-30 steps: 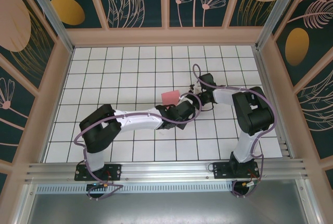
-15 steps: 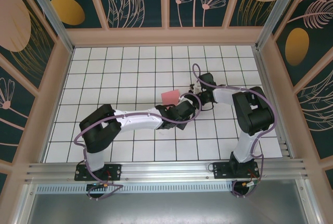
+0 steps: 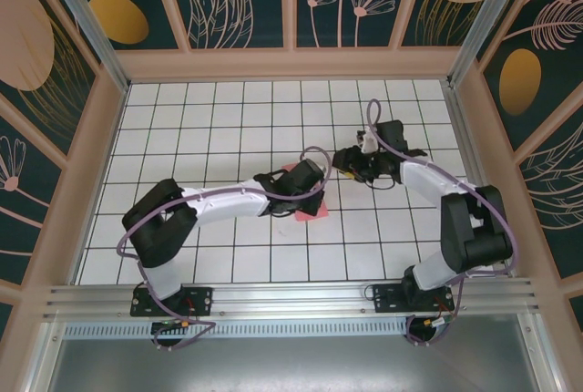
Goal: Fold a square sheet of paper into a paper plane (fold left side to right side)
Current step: Fold the triangle a second time at the center of the table.
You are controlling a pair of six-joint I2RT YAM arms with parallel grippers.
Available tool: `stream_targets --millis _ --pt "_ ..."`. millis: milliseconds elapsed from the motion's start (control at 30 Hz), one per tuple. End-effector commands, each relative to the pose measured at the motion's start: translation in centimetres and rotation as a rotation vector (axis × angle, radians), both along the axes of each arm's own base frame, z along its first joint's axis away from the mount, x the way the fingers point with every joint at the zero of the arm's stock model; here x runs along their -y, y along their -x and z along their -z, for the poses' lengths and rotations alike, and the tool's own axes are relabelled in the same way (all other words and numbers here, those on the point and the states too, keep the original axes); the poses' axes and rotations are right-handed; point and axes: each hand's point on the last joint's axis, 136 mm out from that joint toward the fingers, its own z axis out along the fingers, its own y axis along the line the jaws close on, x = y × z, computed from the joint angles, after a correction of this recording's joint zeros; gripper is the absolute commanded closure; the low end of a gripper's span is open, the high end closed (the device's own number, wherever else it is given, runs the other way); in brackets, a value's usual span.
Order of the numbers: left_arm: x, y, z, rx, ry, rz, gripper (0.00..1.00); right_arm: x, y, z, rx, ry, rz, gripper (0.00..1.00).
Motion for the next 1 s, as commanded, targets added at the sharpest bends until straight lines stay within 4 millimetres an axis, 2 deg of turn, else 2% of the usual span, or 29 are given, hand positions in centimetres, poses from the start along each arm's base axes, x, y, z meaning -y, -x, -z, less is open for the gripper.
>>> stream_targets --millis 0,200,433,567,733,967 --pt "0.8 0.2 -1.6 -0.038 0.118 0.007 0.96 -0.1 2.8 2.4 -0.06 0.009 -0.036 0.66" --pt "-0.4 0.0 -1.2 -0.07 0.137 -0.02 0.95 -3.0 5.8 5.1 -0.139 -0.001 -0.107 0.87" --pt "-2.1 -0.3 0.2 -0.094 0.11 -0.063 0.94 -4.1 6.5 7.3 -0.189 0.047 -0.122 0.89" --pt "-3.1 -0.7 0.7 -0.096 0.086 -0.086 0.93 -3.9 6.9 8.6 -0.225 0.085 -0.13 0.89" --pt "-3.8 -1.1 1.0 -0.091 0.069 -0.096 0.93 -3.9 7.3 9.1 -0.236 0.104 -0.141 0.89" --pt "-4.7 -1.5 1.2 -0.069 0.02 -0.087 0.89 -2.7 7.7 10.5 -0.272 0.193 -0.134 0.89"
